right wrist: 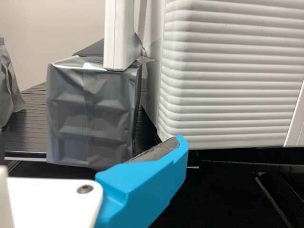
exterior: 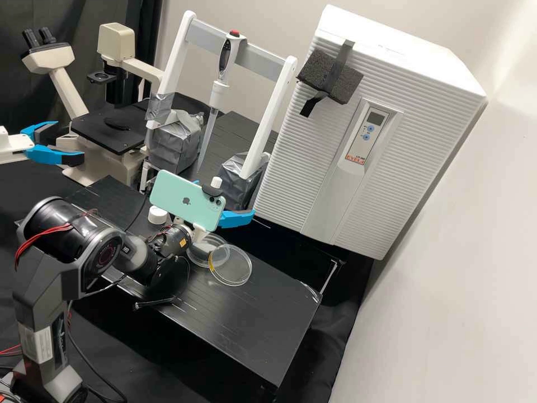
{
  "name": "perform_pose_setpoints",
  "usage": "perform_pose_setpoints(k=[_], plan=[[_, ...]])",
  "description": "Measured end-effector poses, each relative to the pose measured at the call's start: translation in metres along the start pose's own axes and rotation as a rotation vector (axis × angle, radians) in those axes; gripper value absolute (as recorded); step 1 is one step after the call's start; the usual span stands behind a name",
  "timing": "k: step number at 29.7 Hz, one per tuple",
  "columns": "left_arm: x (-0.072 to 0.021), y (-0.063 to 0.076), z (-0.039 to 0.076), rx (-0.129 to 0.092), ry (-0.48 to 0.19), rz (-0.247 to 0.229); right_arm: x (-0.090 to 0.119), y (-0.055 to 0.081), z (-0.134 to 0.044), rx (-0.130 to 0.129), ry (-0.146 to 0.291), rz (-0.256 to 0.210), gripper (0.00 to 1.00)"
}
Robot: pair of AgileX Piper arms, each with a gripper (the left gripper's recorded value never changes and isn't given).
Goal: Close the bottle
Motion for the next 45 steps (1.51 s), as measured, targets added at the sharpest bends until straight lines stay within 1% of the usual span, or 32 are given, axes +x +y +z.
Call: perform_pose_setpoints(k=[1,4,8,16,20,22,24,25,27,28,29,30,32,35,39,40,41,42,43,45], plan=[[-0.0038,0.000,0.003,-0.003,-0.008,0.000,0.000,0.000,0.000,0.000,0.000,0.000,1.00],[-0.0101,-0.001,0.010,-0.006,-0.027,-0.003,0.000,0.000,0.000,0.000,0.000,0.000,1.00],[-0.0152,-0.005,0.015,-0.011,-0.040,-0.019,0.000,0.000,0.000,0.000,0.000,0.000,1.00],[-0.0224,-0.007,0.016,-0.014,-0.039,-0.026,0.000,0.000,0.000,0.000,0.000,0.000,1.00],[-0.0253,-0.010,0.016,-0.011,-0.037,-0.034,0.000,0.000,0.000,0.000,0.000,0.000,1.00],[-0.0268,-0.011,0.016,0.002,-0.034,-0.040,0.000,0.000,0.000,0.000,0.000,0.000,1.00],[-0.0278,-0.012,0.015,0.031,-0.031,-0.042,0.000,0.000,0.000,0.000,0.000,0.000,1.00],[-0.0285,-0.012,0.015,0.038,-0.031,-0.045,0.000,0.000,0.000,0.000,0.000,0.000,1.00],[-0.0296,-0.012,0.013,0.065,-0.032,-0.051,0.000,0.000,0.000,0.000,0.000,0.000,1.00],[-0.0299,-0.012,0.012,0.068,-0.031,-0.051,0.000,0.000,0.000,0.000,0.000,0.000,1.00],[-0.0305,-0.011,0.010,0.079,-0.030,-0.052,0.000,0.000,0.000,0.000,0.000,0.000,1.00],[-0.0311,-0.010,0.008,0.097,-0.026,-0.050,0.000,0.000,0.000,0.000,0.000,0.000,1.00],[-0.0328,-0.007,0.005,0.114,-0.020,-0.043,0.000,0.000,0.000,0.000,0.000,0.000,1.00],[-0.0351,-0.002,0.002,0.128,-0.010,-0.027,0.000,0.000,0.000,0.000,0.000,0.000,1.00],[-0.0358,-0.001,0.001,0.137,-0.008,-0.023,0.000,0.000,0.000,0.000,0.000,0.000,1.00],[-0.0358,-0.001,0.001,0.143,-0.010,-0.024,0.000,0.000,0.000,0.000,0.000,0.000,1.00],[-0.0357,-0.001,0.002,0.156,-0.014,-0.025,0.000,0.000,0.000,0.000,0.000,0.000,1.00],[-0.0355,-0.001,0.002,0.160,-0.016,-0.026,0.000,0.000,0.000,0.000,0.000,0.000,1.00],[-0.0353,-0.002,0.003,0.161,-0.018,-0.029,0.000,0.000,0.000,0.000,0.000,0.000,1.00],[-0.0341,-0.005,0.003,0.155,-0.025,-0.040,0.000,0.000,0.000,0.000,0.000,0.000,1.00]])
